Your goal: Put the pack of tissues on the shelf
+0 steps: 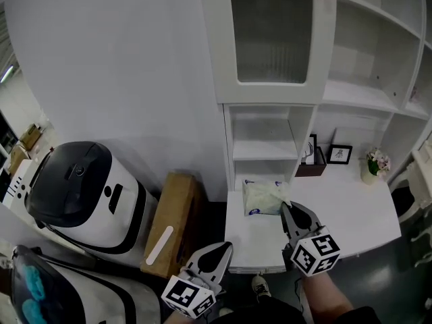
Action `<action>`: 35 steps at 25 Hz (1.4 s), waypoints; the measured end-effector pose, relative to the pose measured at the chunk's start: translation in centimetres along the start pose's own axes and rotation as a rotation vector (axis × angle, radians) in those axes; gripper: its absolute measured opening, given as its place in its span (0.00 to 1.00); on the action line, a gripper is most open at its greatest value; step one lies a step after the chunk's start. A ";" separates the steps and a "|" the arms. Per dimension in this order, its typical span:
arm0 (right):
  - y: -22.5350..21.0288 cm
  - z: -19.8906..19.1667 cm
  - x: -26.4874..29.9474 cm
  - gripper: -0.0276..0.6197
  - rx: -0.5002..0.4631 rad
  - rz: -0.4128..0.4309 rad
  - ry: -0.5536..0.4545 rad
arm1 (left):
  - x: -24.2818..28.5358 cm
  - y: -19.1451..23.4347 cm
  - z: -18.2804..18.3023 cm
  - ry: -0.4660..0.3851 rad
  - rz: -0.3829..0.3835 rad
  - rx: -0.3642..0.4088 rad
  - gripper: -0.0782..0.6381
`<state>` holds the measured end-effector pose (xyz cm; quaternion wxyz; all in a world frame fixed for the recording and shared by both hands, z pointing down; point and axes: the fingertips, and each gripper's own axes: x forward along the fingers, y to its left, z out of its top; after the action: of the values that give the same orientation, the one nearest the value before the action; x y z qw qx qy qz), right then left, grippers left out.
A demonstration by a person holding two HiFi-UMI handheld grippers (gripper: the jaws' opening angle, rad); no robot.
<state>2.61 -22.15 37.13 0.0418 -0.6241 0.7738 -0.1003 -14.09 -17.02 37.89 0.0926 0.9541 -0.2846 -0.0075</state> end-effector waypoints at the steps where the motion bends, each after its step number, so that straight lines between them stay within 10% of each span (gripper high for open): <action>1: -0.5 0.1 0.4 0.05 0.001 0.002 0.002 | 0.6 0.1 -0.1 0.002 0.002 -0.002 0.11; 35: -14.0 0.2 17.7 0.05 0.043 -0.008 0.073 | 16.4 5.7 -1.9 0.034 0.099 -0.076 0.11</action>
<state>12.16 -42.26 40.95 0.0267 -0.6219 0.7700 -0.1398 -3.30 -30.35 41.42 0.1340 0.9347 -0.3293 0.0024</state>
